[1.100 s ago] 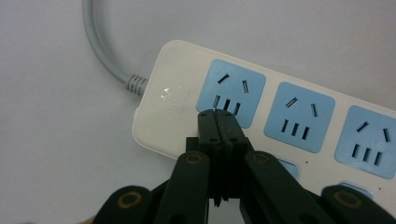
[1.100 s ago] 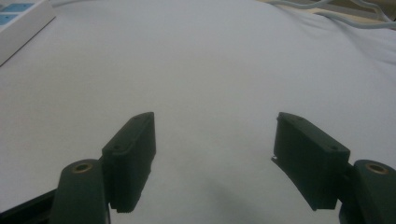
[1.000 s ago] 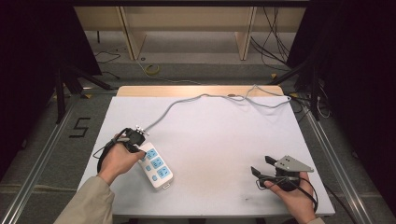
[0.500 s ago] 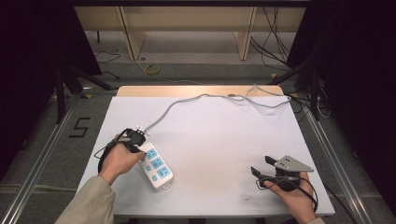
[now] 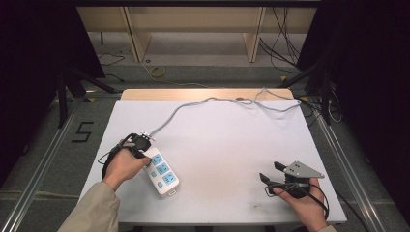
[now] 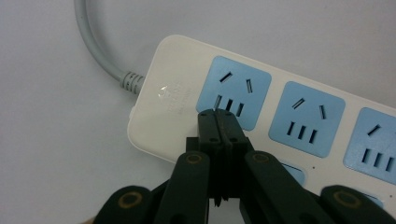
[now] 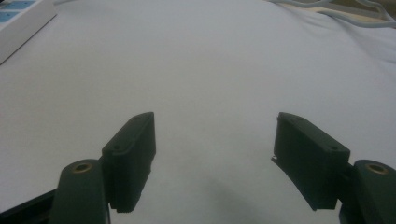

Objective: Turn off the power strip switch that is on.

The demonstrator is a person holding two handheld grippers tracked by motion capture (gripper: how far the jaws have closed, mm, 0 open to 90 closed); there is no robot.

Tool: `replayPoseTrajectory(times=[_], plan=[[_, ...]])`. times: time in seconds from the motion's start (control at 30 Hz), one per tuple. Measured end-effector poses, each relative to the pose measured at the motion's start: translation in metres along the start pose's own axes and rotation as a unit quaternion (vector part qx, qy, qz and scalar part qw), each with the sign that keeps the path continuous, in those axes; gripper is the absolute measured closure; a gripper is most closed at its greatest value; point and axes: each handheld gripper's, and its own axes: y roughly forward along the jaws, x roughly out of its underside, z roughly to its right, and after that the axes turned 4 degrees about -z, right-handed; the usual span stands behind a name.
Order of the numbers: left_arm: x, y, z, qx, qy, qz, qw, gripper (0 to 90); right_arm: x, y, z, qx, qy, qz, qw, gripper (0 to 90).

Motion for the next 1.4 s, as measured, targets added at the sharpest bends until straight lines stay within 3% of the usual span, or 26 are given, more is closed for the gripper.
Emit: replayPoseTrajectory(times=[0.37,1.4], plan=[[-0.0018,-0.0002,0.0029,-0.008,0.015,-0.014,0.9998,89.8,0.0001,0.0001,-0.0002,-0.001,-0.001,0.001,1.0,30.4],[-0.0005,0.0009,0.0016,-0.002,0.01,-0.01,0.9999,89.9,-0.0002,0.0,-0.0008,-0.001,-0.002,0.0,1.0,30.4]])
